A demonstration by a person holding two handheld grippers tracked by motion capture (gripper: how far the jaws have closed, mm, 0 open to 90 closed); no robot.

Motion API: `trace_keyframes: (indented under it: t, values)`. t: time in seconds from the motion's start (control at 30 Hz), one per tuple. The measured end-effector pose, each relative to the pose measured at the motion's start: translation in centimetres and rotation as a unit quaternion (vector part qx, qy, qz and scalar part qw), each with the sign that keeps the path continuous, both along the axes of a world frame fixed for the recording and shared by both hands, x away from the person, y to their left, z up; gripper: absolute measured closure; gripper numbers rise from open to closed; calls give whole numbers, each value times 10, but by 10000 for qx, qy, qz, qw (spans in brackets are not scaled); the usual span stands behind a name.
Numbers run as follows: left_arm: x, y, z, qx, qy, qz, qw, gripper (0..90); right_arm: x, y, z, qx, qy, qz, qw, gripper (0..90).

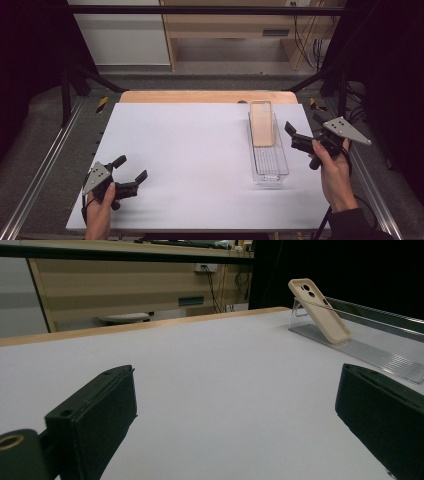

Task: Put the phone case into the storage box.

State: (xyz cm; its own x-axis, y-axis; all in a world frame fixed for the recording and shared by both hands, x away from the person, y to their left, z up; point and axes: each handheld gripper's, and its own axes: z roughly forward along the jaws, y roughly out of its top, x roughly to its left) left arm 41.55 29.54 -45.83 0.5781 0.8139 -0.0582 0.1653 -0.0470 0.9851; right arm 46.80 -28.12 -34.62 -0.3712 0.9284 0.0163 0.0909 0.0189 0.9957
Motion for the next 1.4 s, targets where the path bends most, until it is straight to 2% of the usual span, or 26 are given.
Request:
trace_keyframes:
  t: [0.27, 0.73, 0.97, 1.4]
  values:
    - [-1, 0, 0, -15, -14, 12, 10000, 26, -11, -5, -11, 14, 9, 25, 10000, 20]
    - [-6, 1, 2, 29, -68, -17, 10000, 26, -26, -6, -25, -133, 35, 72, 9999, 19]
    - [-8, 3, 3, 33, -103, -34, 9999, 26, -35, -4, -30, -127, -19, 135, 9998, 19]
    - [-15, 5, 3, 45, -141, -39, 9999, 25, -46, -2, -48, -75, 36, 198, 9998, 19]
